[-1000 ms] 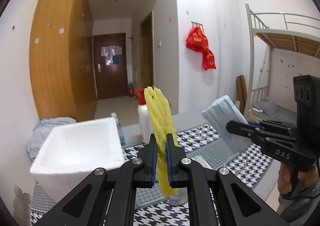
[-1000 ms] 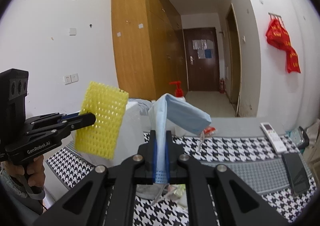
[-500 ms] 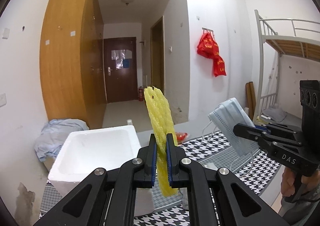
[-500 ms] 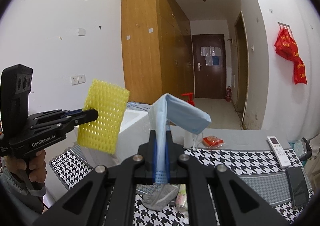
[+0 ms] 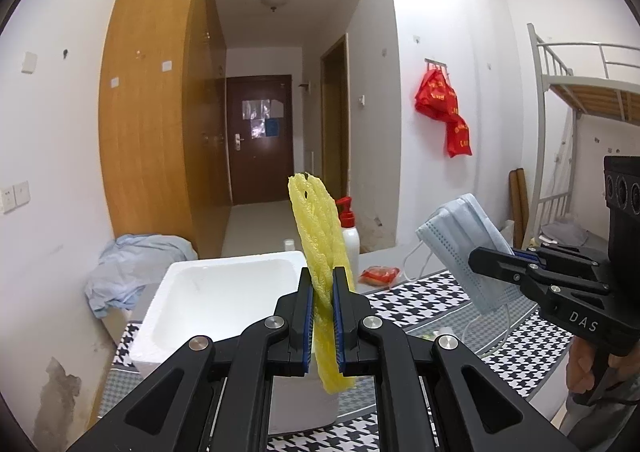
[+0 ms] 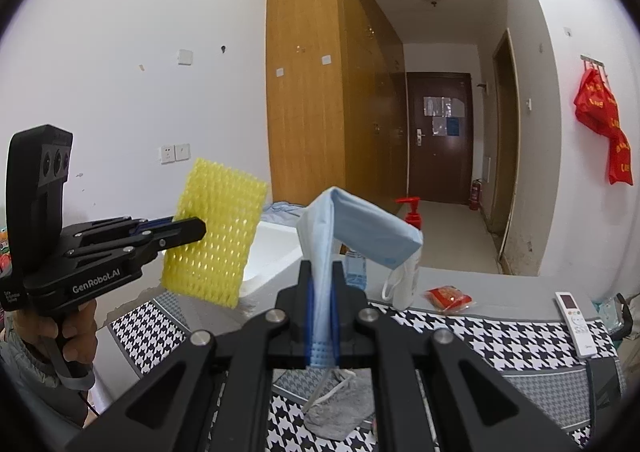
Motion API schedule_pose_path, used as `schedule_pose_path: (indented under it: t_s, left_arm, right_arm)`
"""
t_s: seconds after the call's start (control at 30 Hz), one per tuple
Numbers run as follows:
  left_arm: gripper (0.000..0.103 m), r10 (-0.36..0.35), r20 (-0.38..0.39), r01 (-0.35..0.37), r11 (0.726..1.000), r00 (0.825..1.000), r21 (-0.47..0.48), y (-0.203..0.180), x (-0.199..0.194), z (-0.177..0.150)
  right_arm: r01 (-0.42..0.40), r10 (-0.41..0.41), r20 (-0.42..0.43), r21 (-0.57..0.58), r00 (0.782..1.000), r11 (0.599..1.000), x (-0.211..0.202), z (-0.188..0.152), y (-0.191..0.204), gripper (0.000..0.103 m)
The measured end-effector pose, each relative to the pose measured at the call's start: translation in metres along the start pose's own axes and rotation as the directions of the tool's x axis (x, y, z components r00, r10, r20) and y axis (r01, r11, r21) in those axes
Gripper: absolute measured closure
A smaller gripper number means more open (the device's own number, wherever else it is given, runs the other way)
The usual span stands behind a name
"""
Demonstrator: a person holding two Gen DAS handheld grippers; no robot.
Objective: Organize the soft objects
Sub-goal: 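Lift the yellow net with the left tool while the right tool carries the mask over the foam box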
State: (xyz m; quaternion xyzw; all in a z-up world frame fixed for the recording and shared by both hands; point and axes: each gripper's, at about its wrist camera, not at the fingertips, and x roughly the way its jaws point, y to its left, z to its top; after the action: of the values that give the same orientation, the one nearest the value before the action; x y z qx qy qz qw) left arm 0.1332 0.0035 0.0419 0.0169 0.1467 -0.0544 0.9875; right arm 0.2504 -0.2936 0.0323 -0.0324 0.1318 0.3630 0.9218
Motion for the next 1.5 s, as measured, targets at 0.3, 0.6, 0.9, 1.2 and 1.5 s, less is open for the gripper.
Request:
schedule_pose_path:
  t_s: [0.3, 0.6, 0.9, 1.2, 1.5]
  left_arm:
    - [0.094, 0.055, 0.001, -0.055, 0.998, 0.998, -0.014, 0.012, -0.008, -0.002]
    - [0.094, 0.108, 0.002, -0.108, 0.994, 0.994, -0.023, 0.027, -0.013, 0.000]
    - [0.094, 0.151, -0.006, -0.151, 0.988, 0.989, -0.025, 0.037, -0.015, 0.001]
    - [0.094, 0.174, -0.001, -0.174, 0.984, 0.985, -0.037, 0.043, -0.019, 0.000]
    - [0.094, 0.208, 0.002, -0.208, 0.977, 0.978, -0.047, 0.055, -0.021, 0.004]
  right_arm:
    - [-0.025, 0.025, -0.013, -0.019, 1.000, 1.000, 0.009, 0.005, 0.012, 0.093]
    - [-0.063, 0.062, -0.028, -0.040, 0.998, 0.997, 0.025, 0.012, 0.024, 0.093]
    - [-0.092, 0.090, -0.036, -0.065, 0.995, 0.994, 0.035, 0.016, 0.035, 0.093]
    - [-0.110, 0.108, -0.032, -0.093, 0.994, 0.990, 0.043, 0.022, 0.047, 0.093]
    - [-0.132, 0.127, -0.054, -0.118, 0.990, 0.984, 0.058, 0.028, 0.060, 0.093]
